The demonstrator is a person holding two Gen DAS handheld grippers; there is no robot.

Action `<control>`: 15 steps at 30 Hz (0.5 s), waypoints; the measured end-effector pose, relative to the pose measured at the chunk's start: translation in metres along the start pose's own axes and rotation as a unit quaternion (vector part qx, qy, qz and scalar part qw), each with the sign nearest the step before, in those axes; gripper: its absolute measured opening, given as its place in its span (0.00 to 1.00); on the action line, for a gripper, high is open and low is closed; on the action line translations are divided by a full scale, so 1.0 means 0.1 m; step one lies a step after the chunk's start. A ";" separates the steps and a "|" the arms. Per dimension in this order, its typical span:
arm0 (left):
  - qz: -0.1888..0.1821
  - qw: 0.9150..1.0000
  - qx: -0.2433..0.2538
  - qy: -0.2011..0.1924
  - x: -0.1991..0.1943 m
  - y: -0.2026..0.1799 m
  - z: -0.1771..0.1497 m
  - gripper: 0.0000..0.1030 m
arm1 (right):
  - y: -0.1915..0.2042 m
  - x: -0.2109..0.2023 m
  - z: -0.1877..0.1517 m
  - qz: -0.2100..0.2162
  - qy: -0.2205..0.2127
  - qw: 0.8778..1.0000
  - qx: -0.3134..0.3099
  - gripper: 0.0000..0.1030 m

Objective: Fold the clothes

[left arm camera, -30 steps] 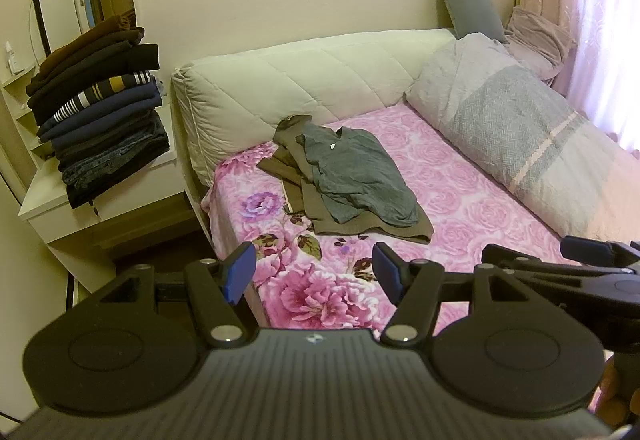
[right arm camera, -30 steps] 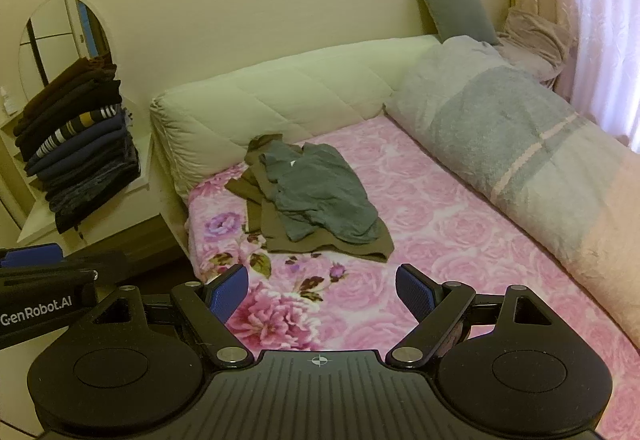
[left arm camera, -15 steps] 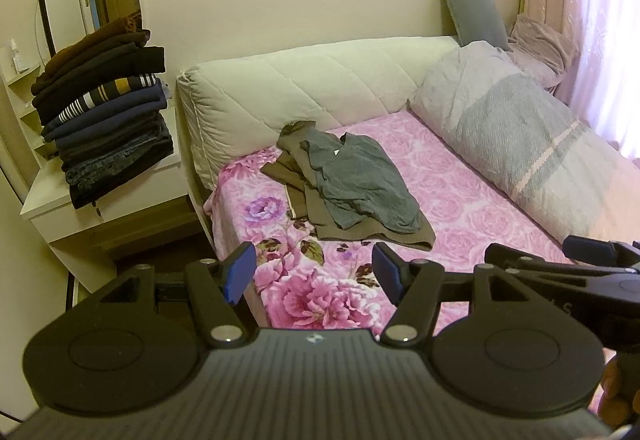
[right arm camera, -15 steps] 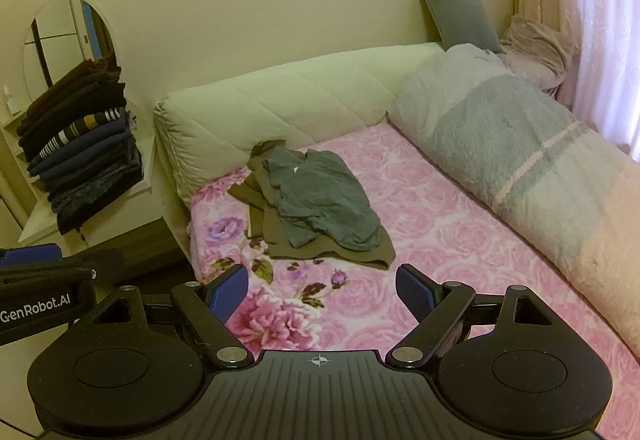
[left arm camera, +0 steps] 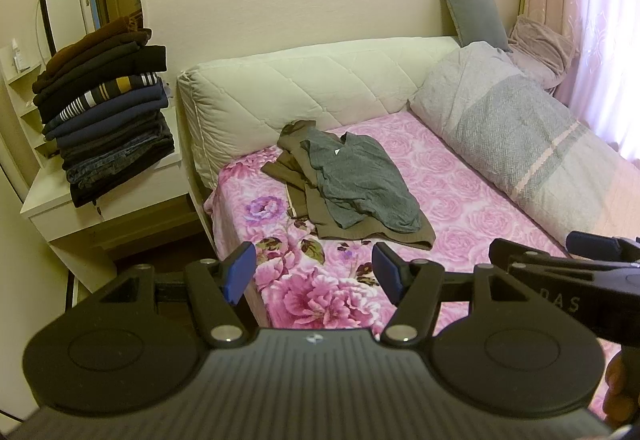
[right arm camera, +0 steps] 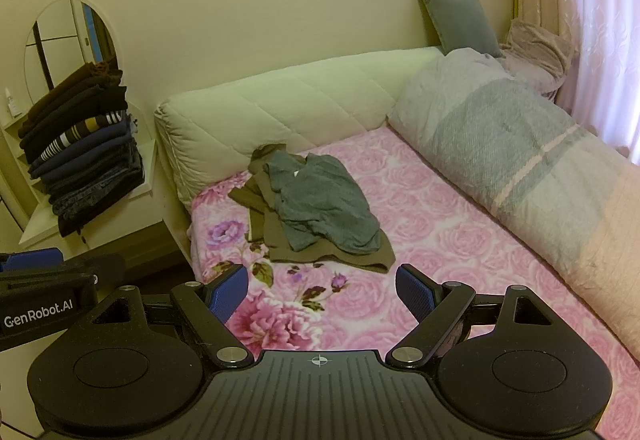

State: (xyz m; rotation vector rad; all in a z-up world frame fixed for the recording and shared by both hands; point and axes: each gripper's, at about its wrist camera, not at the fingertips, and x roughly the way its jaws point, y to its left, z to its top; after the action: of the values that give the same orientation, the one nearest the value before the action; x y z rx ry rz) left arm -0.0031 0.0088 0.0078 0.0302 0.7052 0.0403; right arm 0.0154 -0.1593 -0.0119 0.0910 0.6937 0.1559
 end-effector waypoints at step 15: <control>-0.002 1.000 0.002 -0.005 -0.04 0.03 -0.04 0.59 | 0.02 -0.07 -0.04 0.001 -0.005 1.000 -0.004 0.81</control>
State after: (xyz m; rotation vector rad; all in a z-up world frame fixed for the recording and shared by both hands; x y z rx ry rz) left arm -0.0090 0.0117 0.0080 0.0326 0.6959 0.0357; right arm 0.0077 -0.1589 -0.0101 0.0853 0.6837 0.1590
